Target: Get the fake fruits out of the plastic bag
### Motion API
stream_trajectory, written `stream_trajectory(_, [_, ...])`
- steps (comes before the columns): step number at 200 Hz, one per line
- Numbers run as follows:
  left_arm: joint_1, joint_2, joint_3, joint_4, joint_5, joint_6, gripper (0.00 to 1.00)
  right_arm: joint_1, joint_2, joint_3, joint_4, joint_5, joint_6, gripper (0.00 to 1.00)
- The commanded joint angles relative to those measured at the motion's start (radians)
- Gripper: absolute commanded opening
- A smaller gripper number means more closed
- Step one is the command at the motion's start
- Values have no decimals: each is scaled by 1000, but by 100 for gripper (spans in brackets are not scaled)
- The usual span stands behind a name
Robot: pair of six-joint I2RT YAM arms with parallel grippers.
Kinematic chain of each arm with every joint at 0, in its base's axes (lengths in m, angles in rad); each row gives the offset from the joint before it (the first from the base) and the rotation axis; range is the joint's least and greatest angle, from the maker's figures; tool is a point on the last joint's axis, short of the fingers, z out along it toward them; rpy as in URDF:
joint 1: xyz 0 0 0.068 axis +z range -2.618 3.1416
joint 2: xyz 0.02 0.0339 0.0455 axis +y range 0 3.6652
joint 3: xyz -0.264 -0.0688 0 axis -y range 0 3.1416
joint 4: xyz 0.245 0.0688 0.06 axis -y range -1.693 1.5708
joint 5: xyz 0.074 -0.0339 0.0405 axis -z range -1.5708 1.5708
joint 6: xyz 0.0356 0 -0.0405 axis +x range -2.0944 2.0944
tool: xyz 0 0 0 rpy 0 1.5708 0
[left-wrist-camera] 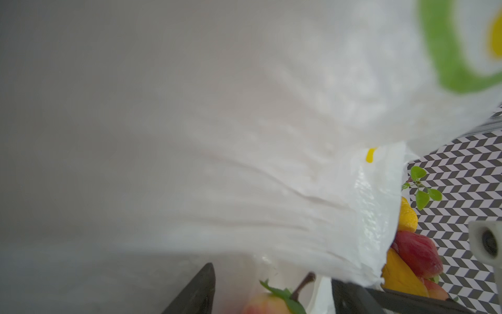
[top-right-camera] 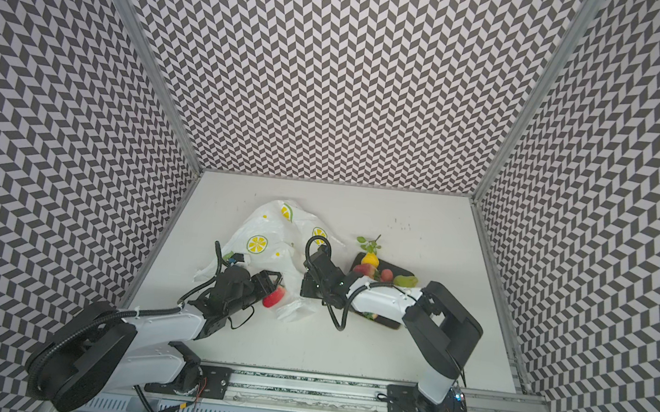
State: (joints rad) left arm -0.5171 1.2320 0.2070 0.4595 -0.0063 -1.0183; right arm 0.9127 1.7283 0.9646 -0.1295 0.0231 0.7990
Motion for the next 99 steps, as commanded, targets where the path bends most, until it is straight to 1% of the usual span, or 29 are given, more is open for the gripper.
stream_trajectory(1, [0,-15,-12,3,-7,5,69,-9,-26,-21,68,3,-23,0])
stream_trajectory(38, [-8,-9,-26,14,37,2,70,-9,-20,-7,67,-8,-31,0])
stream_trajectory(82, [-24,-60,-39,-35,58,57,82,-9,-15,2,70,-30,-39,0])
stream_trajectory(99, [-26,-48,-19,-79,56,81,83,-8,-16,6,74,-39,-41,0])
